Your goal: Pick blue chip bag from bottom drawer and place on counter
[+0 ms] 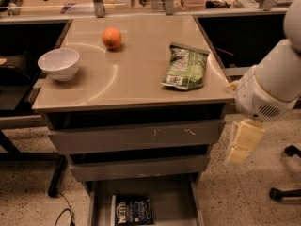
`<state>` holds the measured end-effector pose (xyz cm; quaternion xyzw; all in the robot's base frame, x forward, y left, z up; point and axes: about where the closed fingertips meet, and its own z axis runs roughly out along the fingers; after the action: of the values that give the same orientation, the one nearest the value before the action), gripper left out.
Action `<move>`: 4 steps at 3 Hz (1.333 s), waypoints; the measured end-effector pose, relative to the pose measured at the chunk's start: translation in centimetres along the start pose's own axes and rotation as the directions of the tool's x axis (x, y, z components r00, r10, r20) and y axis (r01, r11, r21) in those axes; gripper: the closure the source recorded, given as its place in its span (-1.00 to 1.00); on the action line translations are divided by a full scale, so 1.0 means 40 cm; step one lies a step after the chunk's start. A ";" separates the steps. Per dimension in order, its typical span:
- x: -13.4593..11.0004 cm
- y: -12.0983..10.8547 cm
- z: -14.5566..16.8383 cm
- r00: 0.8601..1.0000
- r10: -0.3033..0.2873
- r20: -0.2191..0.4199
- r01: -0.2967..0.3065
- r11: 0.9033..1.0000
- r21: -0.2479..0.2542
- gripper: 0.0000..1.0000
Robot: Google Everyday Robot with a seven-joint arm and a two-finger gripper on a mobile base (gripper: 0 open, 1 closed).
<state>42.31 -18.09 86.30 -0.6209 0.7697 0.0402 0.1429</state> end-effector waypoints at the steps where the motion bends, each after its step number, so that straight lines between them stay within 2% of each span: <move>1: 0.035 0.039 0.144 1.000 0.011 0.013 -0.010 0.997 -0.073 -1.00; 2: 0.035 0.039 0.144 1.000 0.011 0.013 -0.010 0.997 -0.073 -1.00; 3: 0.038 0.072 0.195 0.999 0.036 0.012 -0.034 0.992 -0.118 -1.00; 4: 0.052 0.149 0.351 0.993 0.110 0.035 -0.100 0.972 -0.211 -1.00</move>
Offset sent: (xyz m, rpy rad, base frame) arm -0.0055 0.0036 -0.0464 0.0244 0.0513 0.0098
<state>38.54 -15.34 71.62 -0.5899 0.7894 0.1426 0.0926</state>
